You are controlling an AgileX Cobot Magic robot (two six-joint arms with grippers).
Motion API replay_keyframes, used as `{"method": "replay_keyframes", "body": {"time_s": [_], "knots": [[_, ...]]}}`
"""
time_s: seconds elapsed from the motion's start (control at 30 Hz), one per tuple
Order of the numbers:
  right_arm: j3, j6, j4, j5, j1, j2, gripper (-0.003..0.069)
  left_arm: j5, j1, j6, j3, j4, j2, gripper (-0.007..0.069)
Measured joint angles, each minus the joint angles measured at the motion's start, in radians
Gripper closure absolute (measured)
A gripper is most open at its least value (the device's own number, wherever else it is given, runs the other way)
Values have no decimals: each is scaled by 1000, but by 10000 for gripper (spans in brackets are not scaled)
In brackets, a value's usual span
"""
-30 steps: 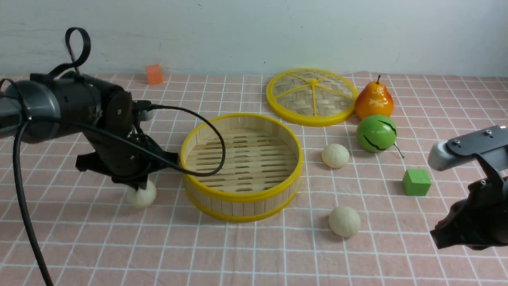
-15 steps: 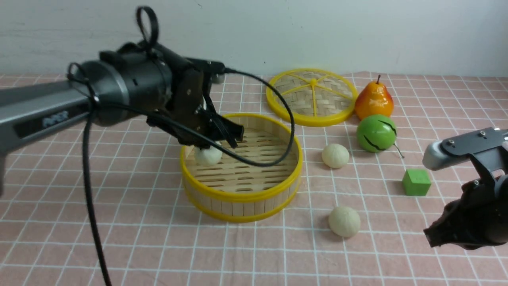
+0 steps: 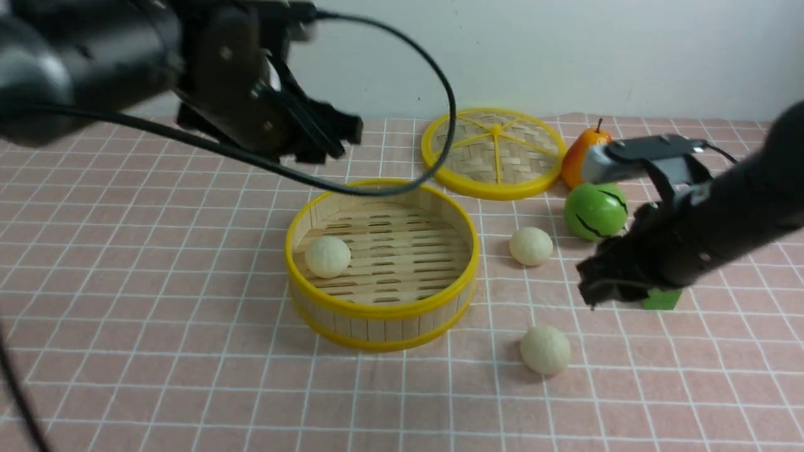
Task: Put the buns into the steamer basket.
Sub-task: Use the right arm to grab a steamed stuffed bun
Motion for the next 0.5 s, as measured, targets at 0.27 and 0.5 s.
{"method": "replay_keyframes", "body": {"time_s": [0.27, 0.5], "knots": [[-440, 0, -106, 0, 3, 376, 326, -46, 0, -82, 261, 98, -414, 490], [-638, 0, -222, 74, 3, 602, 425, 118, 0, -126, 480, 178, -664, 638]]}}
